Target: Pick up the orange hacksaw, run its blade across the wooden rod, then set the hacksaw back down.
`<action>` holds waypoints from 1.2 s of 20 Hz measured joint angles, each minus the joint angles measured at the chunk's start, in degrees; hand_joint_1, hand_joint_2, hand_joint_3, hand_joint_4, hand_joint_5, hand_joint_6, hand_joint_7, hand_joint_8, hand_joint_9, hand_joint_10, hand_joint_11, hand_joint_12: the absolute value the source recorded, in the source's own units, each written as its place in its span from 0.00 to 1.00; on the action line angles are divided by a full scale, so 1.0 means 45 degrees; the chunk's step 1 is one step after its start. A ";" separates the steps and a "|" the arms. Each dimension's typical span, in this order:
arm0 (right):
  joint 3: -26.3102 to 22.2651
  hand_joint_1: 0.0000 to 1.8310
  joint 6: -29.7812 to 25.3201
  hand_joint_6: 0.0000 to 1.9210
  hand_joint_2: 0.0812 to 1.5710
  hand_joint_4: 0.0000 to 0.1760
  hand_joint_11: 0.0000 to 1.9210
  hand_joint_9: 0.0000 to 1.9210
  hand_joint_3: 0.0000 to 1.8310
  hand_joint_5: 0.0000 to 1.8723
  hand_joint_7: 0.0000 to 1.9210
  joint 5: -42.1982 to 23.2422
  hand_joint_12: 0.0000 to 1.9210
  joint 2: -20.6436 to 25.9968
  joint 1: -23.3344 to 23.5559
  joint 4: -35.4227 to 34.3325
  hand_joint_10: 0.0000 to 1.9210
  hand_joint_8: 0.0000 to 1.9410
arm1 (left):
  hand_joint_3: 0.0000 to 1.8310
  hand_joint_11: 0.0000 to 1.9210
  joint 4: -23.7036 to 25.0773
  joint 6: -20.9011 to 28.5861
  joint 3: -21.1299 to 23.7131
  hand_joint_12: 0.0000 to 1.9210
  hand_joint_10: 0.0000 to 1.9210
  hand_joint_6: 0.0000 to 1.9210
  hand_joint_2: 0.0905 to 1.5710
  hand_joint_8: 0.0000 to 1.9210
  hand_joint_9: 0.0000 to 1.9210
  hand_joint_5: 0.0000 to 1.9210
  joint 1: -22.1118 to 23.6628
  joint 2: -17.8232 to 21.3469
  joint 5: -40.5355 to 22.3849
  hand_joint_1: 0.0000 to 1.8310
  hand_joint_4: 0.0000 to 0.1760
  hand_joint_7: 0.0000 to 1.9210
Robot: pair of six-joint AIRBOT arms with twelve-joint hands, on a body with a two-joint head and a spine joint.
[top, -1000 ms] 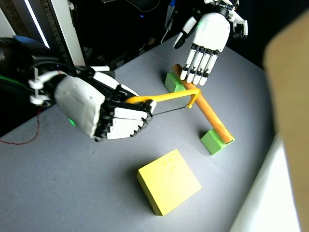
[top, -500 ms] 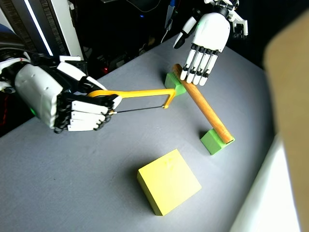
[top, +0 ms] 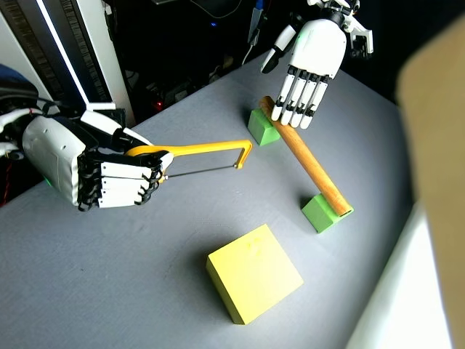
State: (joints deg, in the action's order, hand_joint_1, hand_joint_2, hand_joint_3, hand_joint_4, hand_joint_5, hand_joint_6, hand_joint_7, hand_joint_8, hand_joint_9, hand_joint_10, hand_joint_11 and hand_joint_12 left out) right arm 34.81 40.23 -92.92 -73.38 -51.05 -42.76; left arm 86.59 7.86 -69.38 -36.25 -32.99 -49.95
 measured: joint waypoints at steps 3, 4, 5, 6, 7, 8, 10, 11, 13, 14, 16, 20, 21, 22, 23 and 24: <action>0.0000 0.75 -0.0699 0.54 0.73 0.00 0.50 0.48 0.00 0.41 0.43 -0.0039 0.69 -0.0287 -0.0583 0.0063 0.70 0.65 | 0.00 0.00 -0.0010 0.0000 0.0000 0.22 0.00 0.00 0.77 0.00 0.07 0.07 0.0005 0.0000 0.0005 0.01 0.00 0.07; 0.0000 0.75 -0.0962 0.54 0.73 0.00 0.50 0.48 0.00 0.42 0.43 0.0053 0.69 -0.0335 -0.0758 0.0063 0.69 0.65 | 0.00 0.00 -0.0015 0.0000 0.0000 0.24 0.00 0.00 0.77 0.00 0.08 0.08 0.0000 0.0000 0.0000 0.01 0.00 0.08; 0.0000 0.75 -0.1083 0.55 0.73 0.00 0.49 0.48 0.00 0.41 0.43 0.0112 0.69 -0.0379 -0.0826 -0.0005 0.70 0.66 | 0.00 0.00 -0.0015 0.0000 0.0000 0.25 0.00 0.00 0.77 0.00 0.08 0.08 0.0000 0.0000 -0.0005 0.01 0.00 0.08; 0.0068 0.75 -0.1273 0.55 0.73 0.00 0.49 0.48 0.00 0.41 0.43 0.0049 0.69 -0.0447 -0.0952 0.0034 0.69 0.65 | 0.00 0.00 -0.0024 0.0000 0.0000 0.26 0.00 0.00 0.77 0.00 0.08 0.08 0.0000 0.0000 -0.0010 0.00 0.00 0.08; 0.0136 0.75 -0.1345 0.50 0.71 0.00 0.50 0.53 0.00 0.44 0.46 -0.0005 0.69 -0.0529 -0.1049 0.0024 0.65 0.62 | 0.00 0.00 -0.0044 0.0000 0.0000 0.25 0.00 0.00 0.77 0.00 0.07 0.08 0.0000 0.0000 -0.0005 0.00 0.00 0.08; 0.0335 0.75 -0.1603 0.49 0.71 0.00 0.50 0.53 0.00 0.45 0.46 -0.0053 0.69 -0.0651 -0.1137 0.0039 0.64 0.61 | 0.00 0.00 -0.0049 0.0000 0.0000 0.24 0.00 0.00 0.77 0.00 0.07 0.08 0.0000 0.0000 -0.0005 0.01 0.00 0.07; 0.0976 0.75 -0.2098 0.48 0.71 0.00 0.49 0.52 0.00 0.44 0.46 -0.0063 0.69 -0.0811 -0.1253 0.0325 0.65 0.63 | 0.00 0.00 -0.0044 0.0000 0.0000 0.23 0.00 0.00 0.77 0.00 0.07 0.08 0.0000 0.0000 -0.0005 0.01 0.00 0.07; 0.1443 0.74 -0.2414 0.55 0.75 0.00 0.47 0.46 0.00 0.40 0.40 -0.0058 0.70 -0.0923 -0.1253 0.0661 0.72 0.72 | 0.00 0.00 -0.0034 0.0000 0.0000 0.25 0.00 0.00 0.77 0.00 0.08 0.09 0.0000 0.0000 -0.0005 0.03 0.00 0.08; 0.1705 0.75 -0.2681 0.53 0.73 0.00 0.48 0.50 0.00 0.42 0.42 -0.0102 0.68 -0.0976 -0.1253 0.0942 0.67 0.68 | 0.00 0.00 -0.0039 0.0000 0.0000 0.26 0.00 0.00 0.77 0.00 0.08 0.09 0.0000 0.0000 -0.0005 0.02 0.00 0.08; 0.1787 0.75 -0.2788 0.52 0.72 0.00 0.49 0.51 0.00 0.43 0.43 -0.0185 0.68 -0.1035 -0.1311 0.1025 0.66 0.67 | 0.00 0.00 -0.0049 0.0000 0.0005 0.26 0.00 0.00 0.77 0.00 0.08 0.09 0.0005 0.0000 -0.0005 0.02 0.00 0.08; 0.1851 0.74 -0.3016 0.56 0.74 0.00 0.48 0.47 0.00 0.40 0.41 -0.0160 0.67 -0.1156 -0.1656 0.1103 0.69 0.70 | 0.00 0.00 -0.0063 0.0000 0.0015 0.26 0.00 0.00 0.77 0.00 0.07 0.08 0.0005 0.0000 0.0000 0.00 0.00 0.07; 0.2220 0.74 -0.3371 0.58 0.74 0.00 0.47 0.47 0.00 0.40 0.39 -0.0058 0.68 -0.1418 -0.1899 0.1268 0.70 0.71 | 0.00 0.00 -0.0053 0.0000 0.0015 0.21 0.00 0.00 0.77 0.00 0.06 0.08 0.0000 0.0000 0.0000 0.00 0.00 0.07; 0.2239 0.74 -0.3415 0.58 0.74 0.00 0.47 0.47 0.00 0.40 0.39 -0.0068 0.68 -0.1452 -0.1909 0.1379 0.69 0.70 | 0.00 0.00 -0.0053 0.0000 0.0039 0.21 0.00 0.00 0.77 0.00 0.06 0.08 0.0000 0.0000 0.0024 0.00 0.00 0.06; 0.2293 0.74 -0.3517 0.59 0.75 0.00 0.47 0.46 0.00 0.40 0.39 -0.0121 0.68 -0.1520 -0.2040 0.1574 0.70 0.71 | 0.00 0.00 -0.0053 0.0000 0.0039 0.20 0.00 0.00 0.77 0.00 0.06 0.08 0.0000 0.0000 0.0019 0.00 0.00 0.06; 0.2302 0.74 -0.3555 0.56 0.73 0.00 0.47 0.49 0.00 0.41 0.41 -0.0107 0.68 -0.1569 -0.2089 0.1564 0.68 0.69 | 0.00 0.00 -0.0053 0.0000 0.0039 0.20 0.00 0.00 0.77 0.00 0.05 0.07 0.0000 0.0000 0.0034 0.00 0.00 0.06; 0.2341 0.74 -0.3575 0.58 0.75 0.00 0.47 0.46 0.00 0.39 0.38 -0.0053 0.69 -0.1632 -0.2108 0.1457 0.71 0.72 | 0.00 0.00 -0.0044 0.0000 0.0039 0.19 0.00 0.00 0.77 0.00 0.05 0.07 0.0000 0.0000 0.0049 0.00 0.00 0.06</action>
State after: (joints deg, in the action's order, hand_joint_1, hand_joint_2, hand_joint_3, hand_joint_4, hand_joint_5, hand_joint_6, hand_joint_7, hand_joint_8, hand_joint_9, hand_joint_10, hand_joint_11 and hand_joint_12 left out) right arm 45.34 24.14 -93.17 -80.73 -60.53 -36.21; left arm 86.39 7.86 -69.21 -36.25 -32.99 -49.74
